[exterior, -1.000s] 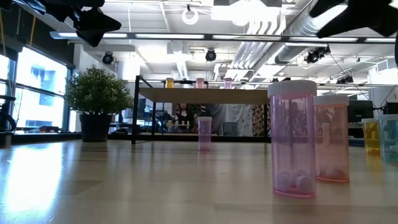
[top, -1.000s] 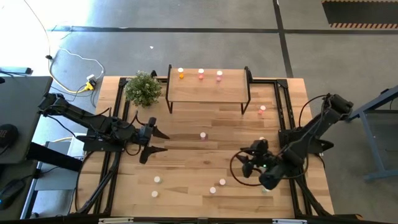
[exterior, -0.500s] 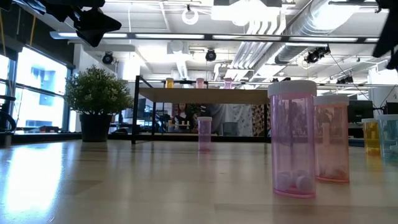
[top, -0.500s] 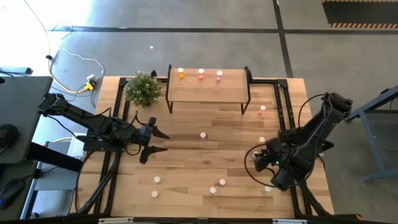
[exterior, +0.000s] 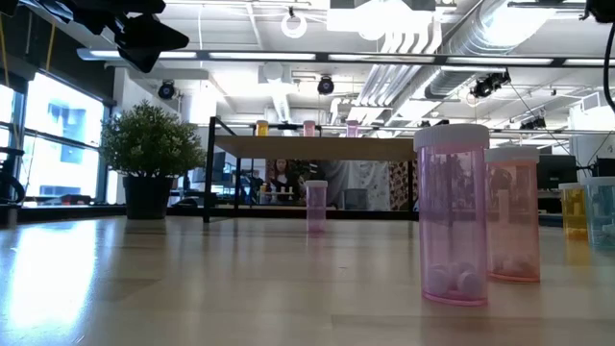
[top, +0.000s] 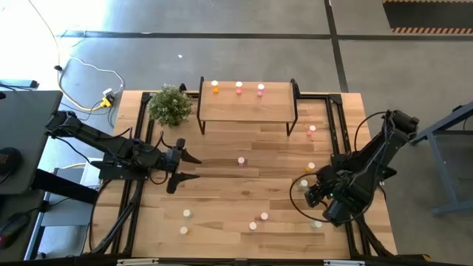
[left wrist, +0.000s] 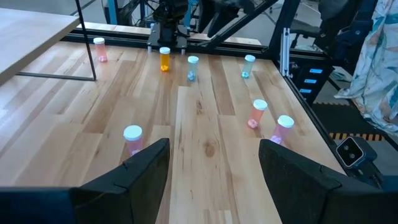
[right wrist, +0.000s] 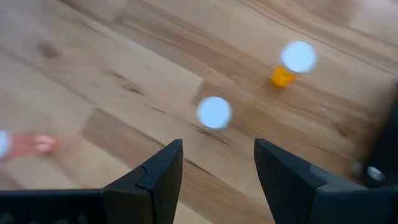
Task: Pick and place medicine bottles onto shelf by color
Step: Put the top green pill bottle on the shelf
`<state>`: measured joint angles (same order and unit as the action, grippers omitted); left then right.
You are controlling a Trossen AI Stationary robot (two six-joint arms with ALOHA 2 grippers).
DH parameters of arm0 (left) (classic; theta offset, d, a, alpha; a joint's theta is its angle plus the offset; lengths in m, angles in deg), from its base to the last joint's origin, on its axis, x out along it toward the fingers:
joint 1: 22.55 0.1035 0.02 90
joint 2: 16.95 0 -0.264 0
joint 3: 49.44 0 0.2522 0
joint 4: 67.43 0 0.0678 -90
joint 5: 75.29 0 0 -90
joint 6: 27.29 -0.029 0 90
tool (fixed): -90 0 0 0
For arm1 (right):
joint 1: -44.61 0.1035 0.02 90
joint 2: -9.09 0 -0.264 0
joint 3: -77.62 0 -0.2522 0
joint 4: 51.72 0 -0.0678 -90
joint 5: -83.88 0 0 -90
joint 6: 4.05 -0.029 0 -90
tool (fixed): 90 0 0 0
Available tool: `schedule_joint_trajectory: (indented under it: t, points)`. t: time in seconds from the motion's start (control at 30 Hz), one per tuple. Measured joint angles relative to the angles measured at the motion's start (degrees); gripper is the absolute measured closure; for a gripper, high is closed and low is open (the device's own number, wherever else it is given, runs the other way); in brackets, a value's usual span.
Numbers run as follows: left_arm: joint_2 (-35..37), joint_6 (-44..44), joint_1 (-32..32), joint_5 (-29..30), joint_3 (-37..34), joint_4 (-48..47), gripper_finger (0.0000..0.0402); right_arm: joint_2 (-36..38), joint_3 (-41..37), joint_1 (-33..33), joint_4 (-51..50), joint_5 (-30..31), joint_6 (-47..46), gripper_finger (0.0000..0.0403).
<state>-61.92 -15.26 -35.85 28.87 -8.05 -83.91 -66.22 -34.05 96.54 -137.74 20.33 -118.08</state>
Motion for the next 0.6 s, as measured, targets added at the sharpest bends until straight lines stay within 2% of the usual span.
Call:
schedule_joint_trajectory:
  t: [0.27,0.6]
  points:
    - [0.00,0.00,0.00,0.00,0.00,-0.01,0.0163,-0.02,-4.78,-2.86,6.76,-1.44,-1.02,0.0215]
    - [0.00,-0.15,0.02,-0.02,0.00,-0.02,0.0163,-1.15,-9.05,-5.26,12.19,1.97,-0.29,0.0215]
